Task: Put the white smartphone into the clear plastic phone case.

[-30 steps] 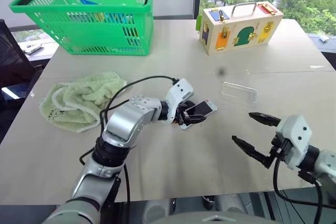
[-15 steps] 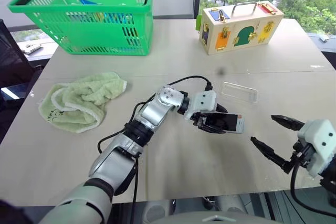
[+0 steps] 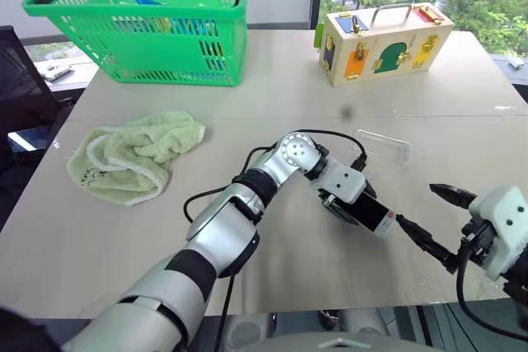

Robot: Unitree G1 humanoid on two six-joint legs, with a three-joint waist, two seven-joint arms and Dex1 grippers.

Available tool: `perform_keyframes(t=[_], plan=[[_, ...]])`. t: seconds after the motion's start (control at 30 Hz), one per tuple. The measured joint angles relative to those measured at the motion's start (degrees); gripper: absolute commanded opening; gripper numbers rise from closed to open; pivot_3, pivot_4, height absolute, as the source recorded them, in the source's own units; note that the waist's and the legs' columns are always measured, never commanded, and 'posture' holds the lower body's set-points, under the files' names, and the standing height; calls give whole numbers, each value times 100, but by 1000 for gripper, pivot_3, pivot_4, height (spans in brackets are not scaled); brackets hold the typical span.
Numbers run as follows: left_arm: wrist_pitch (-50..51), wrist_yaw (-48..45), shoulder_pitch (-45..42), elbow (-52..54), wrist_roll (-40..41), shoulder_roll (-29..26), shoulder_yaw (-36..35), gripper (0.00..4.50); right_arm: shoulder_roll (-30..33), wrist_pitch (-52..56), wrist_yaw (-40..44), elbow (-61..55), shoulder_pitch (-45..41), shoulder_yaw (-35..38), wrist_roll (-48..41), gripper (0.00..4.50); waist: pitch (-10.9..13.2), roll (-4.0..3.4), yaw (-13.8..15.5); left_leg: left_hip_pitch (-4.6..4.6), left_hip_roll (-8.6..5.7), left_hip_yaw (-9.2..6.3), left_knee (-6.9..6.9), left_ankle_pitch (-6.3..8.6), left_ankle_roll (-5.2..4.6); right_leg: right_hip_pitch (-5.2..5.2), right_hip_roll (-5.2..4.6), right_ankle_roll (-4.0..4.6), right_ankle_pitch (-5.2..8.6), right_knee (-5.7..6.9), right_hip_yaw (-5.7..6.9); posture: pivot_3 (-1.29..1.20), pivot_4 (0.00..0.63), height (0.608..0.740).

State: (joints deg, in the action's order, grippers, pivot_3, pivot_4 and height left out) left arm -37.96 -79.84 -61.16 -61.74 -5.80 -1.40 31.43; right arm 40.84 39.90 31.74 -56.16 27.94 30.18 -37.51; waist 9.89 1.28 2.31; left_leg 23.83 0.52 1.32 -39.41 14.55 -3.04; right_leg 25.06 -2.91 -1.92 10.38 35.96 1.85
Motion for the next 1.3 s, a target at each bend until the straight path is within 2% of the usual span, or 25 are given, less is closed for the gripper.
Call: perform_keyframes(t=[0.07, 0.2, 0.3, 0.43, 0.63, 0.7, 0.77, 0.97, 1.03, 1.07, 1.13, 1.3], plan=[[145, -76, 3, -86, 28, 108, -102, 4489, 77, 128, -77, 0, -139, -8, -97, 4500, 1, 1, 0, 0, 2, -2, -5, 0, 0, -2, -1, 0, 0, -1, 3, 0, 150, 740], [378, -225, 60, 153, 255, 44, -432, 4489, 136, 264, -115, 14, -323, -55, -210, 4500, 0, 0, -32, -2, 7, 0, -4, 1, 0, -1, 1, -1, -1, -1, 1, 0, 150, 740], [1135, -446, 333, 975, 638, -408, -816, 4489, 213, 343, -158, 218, -540, -205, -171, 4500, -1, -2, -128, -6, 15, -3, 2, 1, 0, -1, 9, 0, -1, 1, 2, 0, 150, 740], [2771, -131, 992, 2497, 817, -1081, -1107, 4489, 256, 349, -306, 791, -1164, -647, 113, 4500, -2, -7, -159, -12, 19, -2, 4, 0, 0, 0, 15, 1, -2, 7, -4, 0, 150, 740], [4587, 669, 1210, 3528, 1067, -1338, -1602, 4489, 280, 177, -255, 1502, -1838, -1390, 577, 4500, 0, -4, -116, -3, 9, 1, -3, 0, -1, -1, 8, -3, -3, 2, -8, 0, 150, 740], [5037, 802, 1298, 4093, 1317, -1451, -1843, 4489, 270, 117, -178, 1973, -2198, -1654, 701, 4500, 0, -5, -145, -5, 8, 7, -3, 0, -1, -1, 7, -9, -7, -2, -18, 0, 150, 740], [5097, 879, 1658, 4676, 1614, -1620, -2142, 4489, 277, 56, -48, 2779, -2920, -2136, 982, 4500, -1, -6, -244, -15, 12, 25, 2, 1, -1, 0, 11, -8, -7, -1, -34, 0, 150, 740], [5537, 857, 2429, 5624, 2185, -2210, -2424, 4489, 132, -303, 477, 4855, -4556, -3221, 1706, 4500, 5, -13, -290, -15, 12, 16, 4, -1, 0, 13, 20, -2, -11, 25, -30, 0, 150, 740], [5878, 886, 2685, 6125, 2433, -2467, -2517, 4489, -13, -618, 719, 5863, -5339, -3585, 2039, 4500, 5, -14, -307, -18, 11, 21, 3, -1, 0, 13, 19, -3, -10, 28, -35, 0, 150, 740], [6028, 916, 2853, 6397, 2582, -2551, -2597, 4500, -62, -780, 853, 6339, -5684, -3725, 2201, 3984, 5, -14, -310, -19, 13, 23, 3, -1, 0, 13, 19, -3, -10, 29, -37, 0, 150, 740], [6245, 1004, 3107, 6767, 2774, -2683, -2705, 4500, -83, -995, 1120, 6927, -6034, -3905, 2423, 3443, 5, -13, -273, -14, 13, 15, 4, -1, 0, 12, 17, 0, -27, 27, -29, 0, 150, 740], [6613, 1360, 3479, 7293, 3084, -2910, -2951, 4500, -111, -1295, 1968, 7518, -6327, -4163, 2628, 1032, 5, -13, -234, -8, 11, 20, 5, 0, 0, 8, 11, -6, -34, 9, -30, 0, 150, 740]])
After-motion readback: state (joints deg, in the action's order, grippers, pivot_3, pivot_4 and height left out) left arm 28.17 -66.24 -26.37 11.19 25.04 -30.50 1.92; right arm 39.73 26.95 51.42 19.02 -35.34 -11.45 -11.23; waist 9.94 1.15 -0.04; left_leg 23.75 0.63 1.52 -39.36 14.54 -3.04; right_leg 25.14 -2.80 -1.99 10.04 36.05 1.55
